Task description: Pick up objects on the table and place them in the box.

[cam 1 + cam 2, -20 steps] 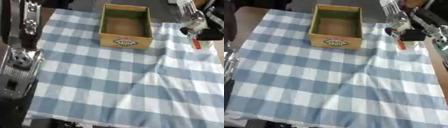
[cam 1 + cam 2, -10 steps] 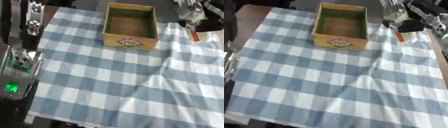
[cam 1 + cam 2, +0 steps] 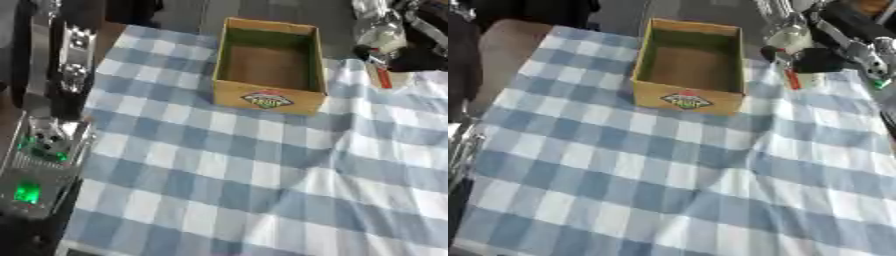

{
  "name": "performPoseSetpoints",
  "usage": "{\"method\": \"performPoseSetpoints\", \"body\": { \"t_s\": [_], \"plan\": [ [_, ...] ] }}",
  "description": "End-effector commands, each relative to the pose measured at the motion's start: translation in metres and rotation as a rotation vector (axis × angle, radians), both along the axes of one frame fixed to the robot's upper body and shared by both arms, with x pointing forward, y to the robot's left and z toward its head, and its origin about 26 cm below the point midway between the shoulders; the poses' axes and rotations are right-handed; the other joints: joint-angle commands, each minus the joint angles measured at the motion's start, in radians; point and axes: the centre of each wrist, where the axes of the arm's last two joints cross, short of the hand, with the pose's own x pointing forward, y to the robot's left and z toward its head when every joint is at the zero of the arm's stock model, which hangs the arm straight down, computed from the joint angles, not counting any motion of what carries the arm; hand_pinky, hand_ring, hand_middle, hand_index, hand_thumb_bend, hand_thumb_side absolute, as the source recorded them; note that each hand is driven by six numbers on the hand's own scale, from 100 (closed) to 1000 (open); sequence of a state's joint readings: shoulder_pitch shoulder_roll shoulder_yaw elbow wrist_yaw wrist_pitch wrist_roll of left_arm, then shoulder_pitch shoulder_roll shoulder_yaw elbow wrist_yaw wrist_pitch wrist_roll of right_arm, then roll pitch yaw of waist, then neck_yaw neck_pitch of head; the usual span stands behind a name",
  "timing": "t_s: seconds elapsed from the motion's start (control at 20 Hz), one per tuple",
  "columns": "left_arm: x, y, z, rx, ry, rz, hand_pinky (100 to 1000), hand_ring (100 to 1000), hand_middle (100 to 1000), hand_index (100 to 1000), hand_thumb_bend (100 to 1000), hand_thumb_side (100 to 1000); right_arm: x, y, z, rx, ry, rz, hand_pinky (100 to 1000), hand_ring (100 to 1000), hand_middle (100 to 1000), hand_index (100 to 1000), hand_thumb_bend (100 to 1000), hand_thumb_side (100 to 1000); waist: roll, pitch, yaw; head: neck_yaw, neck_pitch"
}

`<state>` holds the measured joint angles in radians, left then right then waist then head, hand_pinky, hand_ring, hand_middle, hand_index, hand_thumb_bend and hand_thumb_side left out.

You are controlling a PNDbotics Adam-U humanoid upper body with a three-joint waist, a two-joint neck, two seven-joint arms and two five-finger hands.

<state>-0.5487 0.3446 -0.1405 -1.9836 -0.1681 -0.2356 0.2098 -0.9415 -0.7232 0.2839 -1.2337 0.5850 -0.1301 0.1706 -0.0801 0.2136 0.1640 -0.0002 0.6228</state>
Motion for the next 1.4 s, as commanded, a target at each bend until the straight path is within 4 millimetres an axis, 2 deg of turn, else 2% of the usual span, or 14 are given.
{"method": "performPoseSetpoints", "body": {
  "t_s": [0.05,0.25,0.5,0.65,0.75,0.9,1.4],
  "plan": [
    [-0.003,-0.004,0.011,-0.001,-0.044,-0.014,729,674,790,919,321,881,-0.001,-0.004,0.019,0.027,-0.090,-0.001,100,100,100,100,100,813,-0.002,-0.005,0.008,0.003,-0.031],
    [-0.003,-0.007,0.014,0.000,-0.055,-0.029,728,673,789,920,319,883,0.001,-0.006,0.024,0.038,-0.137,-0.014,100,100,100,100,100,817,-0.009,0.014,0.023,0.001,-0.063],
    [-0.004,-0.010,0.018,0.000,-0.072,-0.045,727,673,789,920,319,883,0.003,-0.010,0.031,0.052,-0.186,-0.038,100,100,100,100,100,832,-0.018,0.032,0.041,-0.004,-0.085],
    [-0.004,-0.013,0.021,0.001,-0.082,-0.055,727,673,789,920,319,883,0.003,-0.013,0.036,0.097,-0.241,-0.048,100,100,100,100,100,845,-0.023,0.044,0.052,-0.009,-0.112],
    [-0.004,-0.014,0.022,0.003,-0.087,-0.060,726,672,788,920,319,884,0.003,-0.015,0.039,0.134,-0.267,-0.044,100,100,100,100,100,905,-0.027,0.051,0.061,-0.010,-0.132],
    [-0.004,-0.015,0.025,0.004,-0.096,-0.069,727,672,789,921,319,884,0.004,-0.019,0.041,0.200,-0.294,-0.031,100,100,100,100,100,900,-0.035,0.060,0.076,-0.012,-0.153],
    [-0.005,-0.022,0.033,0.008,-0.124,-0.099,726,672,788,921,319,886,0.004,-0.028,0.041,0.463,-0.407,0.055,100,100,100,100,100,901,-0.061,0.090,0.122,0.006,-0.163]
  ]
}}
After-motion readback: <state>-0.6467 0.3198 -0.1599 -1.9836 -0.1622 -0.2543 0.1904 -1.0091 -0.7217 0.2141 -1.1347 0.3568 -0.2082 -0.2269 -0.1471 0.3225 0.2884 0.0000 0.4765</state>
